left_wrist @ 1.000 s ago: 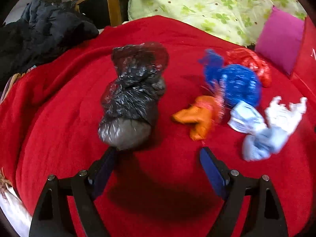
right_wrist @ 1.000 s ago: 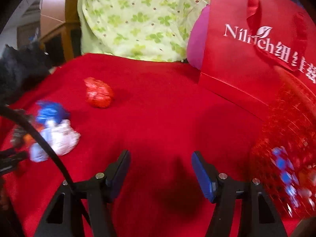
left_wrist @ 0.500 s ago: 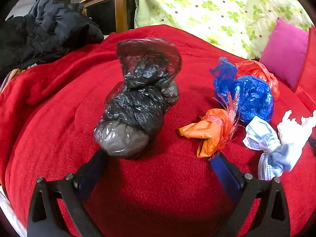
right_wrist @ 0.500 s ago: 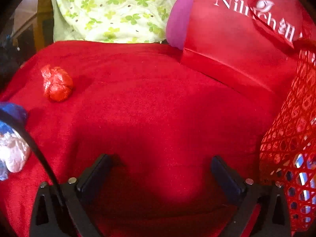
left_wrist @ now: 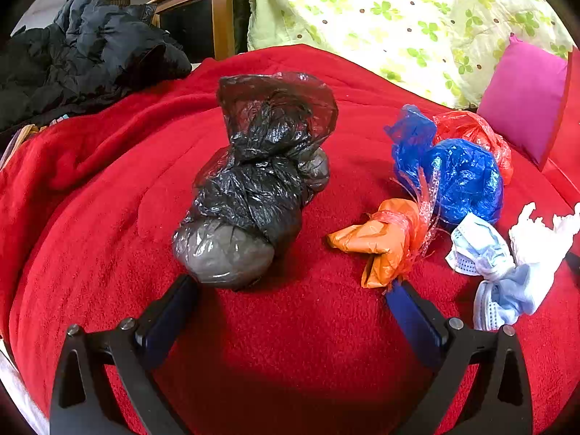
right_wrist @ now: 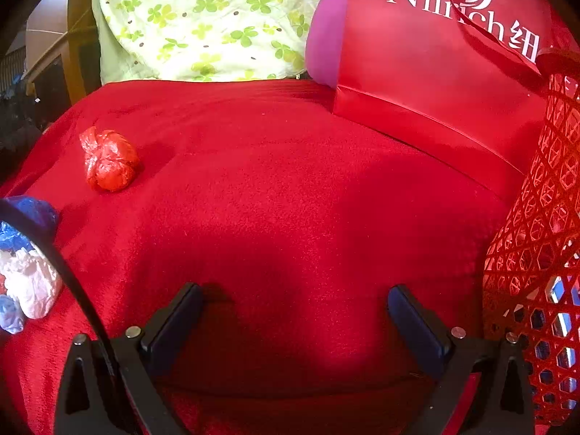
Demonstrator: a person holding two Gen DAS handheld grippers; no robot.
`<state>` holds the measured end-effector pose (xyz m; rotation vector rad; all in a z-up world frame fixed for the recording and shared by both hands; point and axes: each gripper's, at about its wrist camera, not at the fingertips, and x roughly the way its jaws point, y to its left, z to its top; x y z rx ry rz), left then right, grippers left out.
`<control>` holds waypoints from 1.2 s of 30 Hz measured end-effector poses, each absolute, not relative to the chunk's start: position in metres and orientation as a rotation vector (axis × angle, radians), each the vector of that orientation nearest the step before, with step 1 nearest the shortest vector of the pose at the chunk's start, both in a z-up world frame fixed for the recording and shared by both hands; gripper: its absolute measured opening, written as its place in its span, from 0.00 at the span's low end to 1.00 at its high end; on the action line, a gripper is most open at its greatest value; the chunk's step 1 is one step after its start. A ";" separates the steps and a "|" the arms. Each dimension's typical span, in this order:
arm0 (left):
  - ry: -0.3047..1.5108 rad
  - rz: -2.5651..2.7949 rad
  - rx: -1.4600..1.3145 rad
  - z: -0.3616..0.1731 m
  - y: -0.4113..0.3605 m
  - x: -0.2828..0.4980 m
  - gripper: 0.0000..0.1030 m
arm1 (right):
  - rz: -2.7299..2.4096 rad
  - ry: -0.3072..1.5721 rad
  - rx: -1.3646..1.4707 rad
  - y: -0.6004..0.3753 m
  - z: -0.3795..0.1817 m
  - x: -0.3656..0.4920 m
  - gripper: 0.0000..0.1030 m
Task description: Collect trash
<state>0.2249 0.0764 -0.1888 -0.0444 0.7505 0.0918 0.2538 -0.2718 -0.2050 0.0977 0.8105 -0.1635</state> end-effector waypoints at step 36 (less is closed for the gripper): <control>0.743 0.100 -0.030 -0.189 0.075 0.233 1.00 | -0.164 0.811 0.099 -0.271 -0.205 0.255 1.00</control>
